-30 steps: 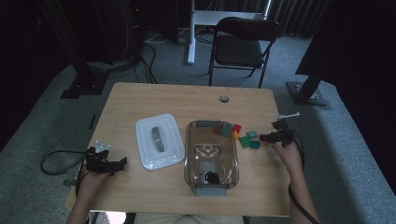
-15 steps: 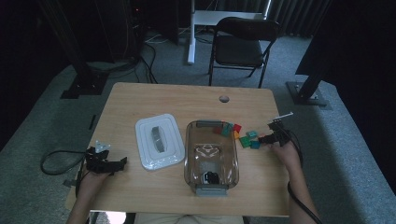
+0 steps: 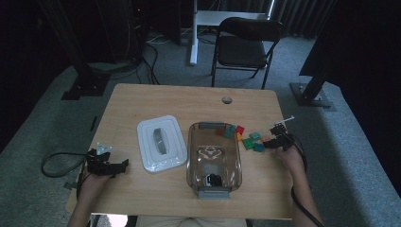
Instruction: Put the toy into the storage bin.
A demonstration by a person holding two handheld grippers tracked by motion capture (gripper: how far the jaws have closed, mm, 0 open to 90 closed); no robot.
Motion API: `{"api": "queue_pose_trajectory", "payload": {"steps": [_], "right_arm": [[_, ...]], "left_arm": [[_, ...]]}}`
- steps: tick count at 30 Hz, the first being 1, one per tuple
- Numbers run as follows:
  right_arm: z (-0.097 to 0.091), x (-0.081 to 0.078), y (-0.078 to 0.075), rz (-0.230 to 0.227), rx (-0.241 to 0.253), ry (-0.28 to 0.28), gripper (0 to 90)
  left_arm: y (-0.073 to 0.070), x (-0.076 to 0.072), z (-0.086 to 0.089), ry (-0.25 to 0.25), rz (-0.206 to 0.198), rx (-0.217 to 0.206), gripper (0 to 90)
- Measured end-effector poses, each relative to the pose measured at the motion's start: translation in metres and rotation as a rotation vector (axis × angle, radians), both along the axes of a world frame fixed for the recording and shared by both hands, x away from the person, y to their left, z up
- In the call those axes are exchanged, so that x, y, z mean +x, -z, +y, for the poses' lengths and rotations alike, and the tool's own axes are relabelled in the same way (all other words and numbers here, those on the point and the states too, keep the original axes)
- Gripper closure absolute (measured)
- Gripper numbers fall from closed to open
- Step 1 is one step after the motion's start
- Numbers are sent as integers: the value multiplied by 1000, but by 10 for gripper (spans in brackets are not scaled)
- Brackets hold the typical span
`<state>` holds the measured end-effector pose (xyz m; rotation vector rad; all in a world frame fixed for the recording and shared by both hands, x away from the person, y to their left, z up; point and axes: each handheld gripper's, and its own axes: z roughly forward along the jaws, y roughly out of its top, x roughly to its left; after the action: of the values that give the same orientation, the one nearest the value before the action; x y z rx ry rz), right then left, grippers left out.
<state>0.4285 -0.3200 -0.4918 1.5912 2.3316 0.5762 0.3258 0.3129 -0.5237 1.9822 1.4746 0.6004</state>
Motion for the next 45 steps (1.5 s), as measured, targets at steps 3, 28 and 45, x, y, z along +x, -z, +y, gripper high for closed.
{"api": "queue_pose_trajectory", "payload": {"steps": [3, 28, 45], "right_arm": [[-1, -5, -6, -4, 13, -13, 589], [36, -77, -107, -176, 140, -378, 589], [118, -107, -151, -210, 122, -781, 589]], "left_arm": [[0, 0, 0, 0, 0, 0, 26], [0, 0, 0, 0, 0, 0, 26], [0, 0, 0, 0, 1, 1, 26]]}}
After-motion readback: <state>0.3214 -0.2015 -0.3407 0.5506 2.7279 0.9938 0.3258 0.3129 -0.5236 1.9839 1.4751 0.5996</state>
